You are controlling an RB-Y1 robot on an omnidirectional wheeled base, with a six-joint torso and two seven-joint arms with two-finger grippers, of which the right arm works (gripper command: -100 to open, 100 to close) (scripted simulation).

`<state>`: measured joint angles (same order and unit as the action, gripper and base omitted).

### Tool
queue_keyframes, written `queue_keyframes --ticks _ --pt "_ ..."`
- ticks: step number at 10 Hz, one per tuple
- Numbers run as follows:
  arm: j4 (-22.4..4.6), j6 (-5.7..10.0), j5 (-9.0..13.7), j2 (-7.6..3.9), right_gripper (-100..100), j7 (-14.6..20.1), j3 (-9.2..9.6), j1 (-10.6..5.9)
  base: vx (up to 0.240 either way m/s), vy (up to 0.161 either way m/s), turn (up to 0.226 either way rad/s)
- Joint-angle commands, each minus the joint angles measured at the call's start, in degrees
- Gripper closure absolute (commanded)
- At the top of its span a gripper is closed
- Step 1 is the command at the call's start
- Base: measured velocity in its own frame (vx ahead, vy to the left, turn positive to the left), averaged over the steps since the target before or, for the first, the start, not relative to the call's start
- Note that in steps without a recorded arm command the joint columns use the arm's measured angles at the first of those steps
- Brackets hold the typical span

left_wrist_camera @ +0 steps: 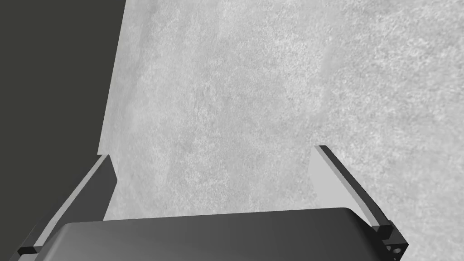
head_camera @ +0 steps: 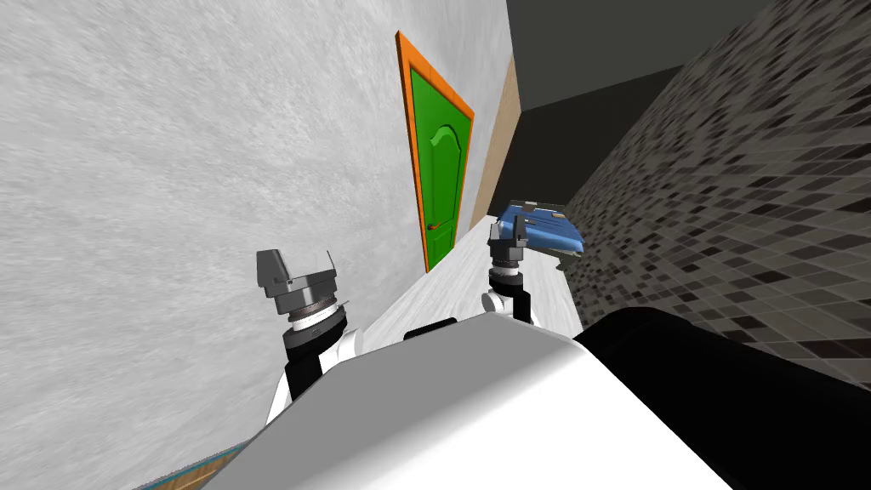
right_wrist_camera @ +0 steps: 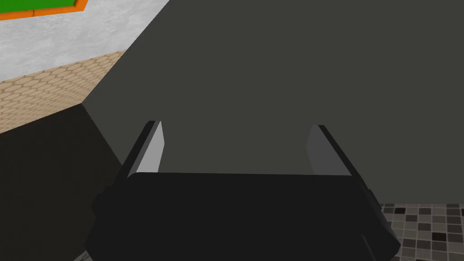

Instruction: Pull the door open

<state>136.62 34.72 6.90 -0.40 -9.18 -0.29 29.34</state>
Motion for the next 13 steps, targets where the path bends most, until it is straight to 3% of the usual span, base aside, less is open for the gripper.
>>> queue_keyframes --ticks 1,13 --pt "-1.8 0.10 0.5 -0.67 -100 0.1 0.37 -0.64 0.050 -0.027 0.081" --pt "-19.1 1.01 5.6 -6.32 -100 1.0 3.86 -6.65 0.084 -0.073 0.127"
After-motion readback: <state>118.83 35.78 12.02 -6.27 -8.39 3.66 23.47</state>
